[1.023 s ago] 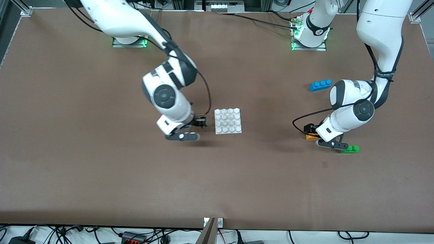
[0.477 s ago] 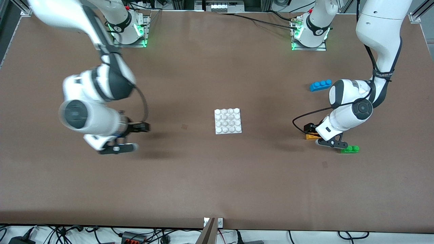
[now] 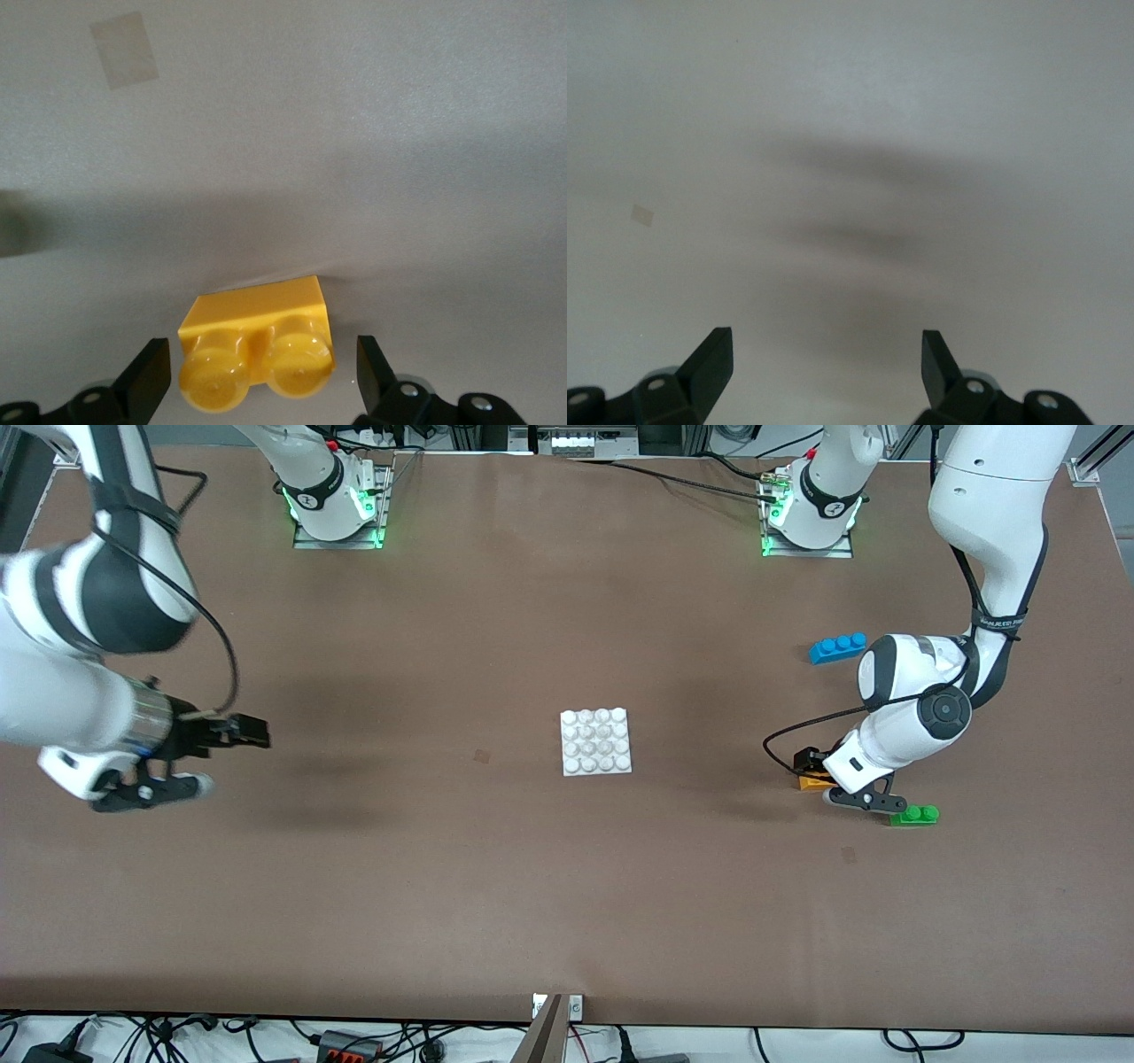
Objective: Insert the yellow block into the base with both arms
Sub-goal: 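Slide the white base toward the table middle and release it with the right gripper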
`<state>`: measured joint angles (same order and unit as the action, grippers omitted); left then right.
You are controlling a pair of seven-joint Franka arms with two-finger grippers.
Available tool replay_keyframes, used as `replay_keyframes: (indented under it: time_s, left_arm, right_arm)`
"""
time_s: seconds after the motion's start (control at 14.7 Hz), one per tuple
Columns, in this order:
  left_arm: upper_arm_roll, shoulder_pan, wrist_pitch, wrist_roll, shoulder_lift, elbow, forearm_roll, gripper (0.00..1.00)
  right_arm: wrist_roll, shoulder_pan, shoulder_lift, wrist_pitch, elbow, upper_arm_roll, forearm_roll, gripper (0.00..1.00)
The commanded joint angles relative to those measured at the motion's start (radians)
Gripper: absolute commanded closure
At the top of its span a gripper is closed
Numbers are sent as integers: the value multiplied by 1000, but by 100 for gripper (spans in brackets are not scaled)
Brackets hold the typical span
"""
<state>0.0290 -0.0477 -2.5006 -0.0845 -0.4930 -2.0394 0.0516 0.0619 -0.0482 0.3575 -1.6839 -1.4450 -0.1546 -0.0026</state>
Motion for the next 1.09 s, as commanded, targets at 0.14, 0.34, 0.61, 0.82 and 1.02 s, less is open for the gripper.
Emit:
replay_keyframes:
  time_s: [0.14, 0.34, 0.61, 0.82, 1.02]
  left_arm:
    - [3, 9, -7, 6, 2, 5, -12, 15]
    - [3, 9, -7, 6, -3, 8, -7, 23]
    - [3, 8, -9, 8, -3, 10, -3, 33]
    - [3, 9, -6, 12, -6, 22, -3, 41]
    - [3, 8, -1, 14, -4, 31, -3, 44]
  right_arm:
    - [139, -34, -121, 26, -57, -16, -7, 0]
    - [200, 5, -190, 26, -128, 103, 3, 0]
    - [196, 50, -411, 47, -378, 196, 4, 0]
    - [200, 31, -451, -3, -381, 199, 1, 0]
    - [205, 28, -424, 45, -261, 207, -13, 0]
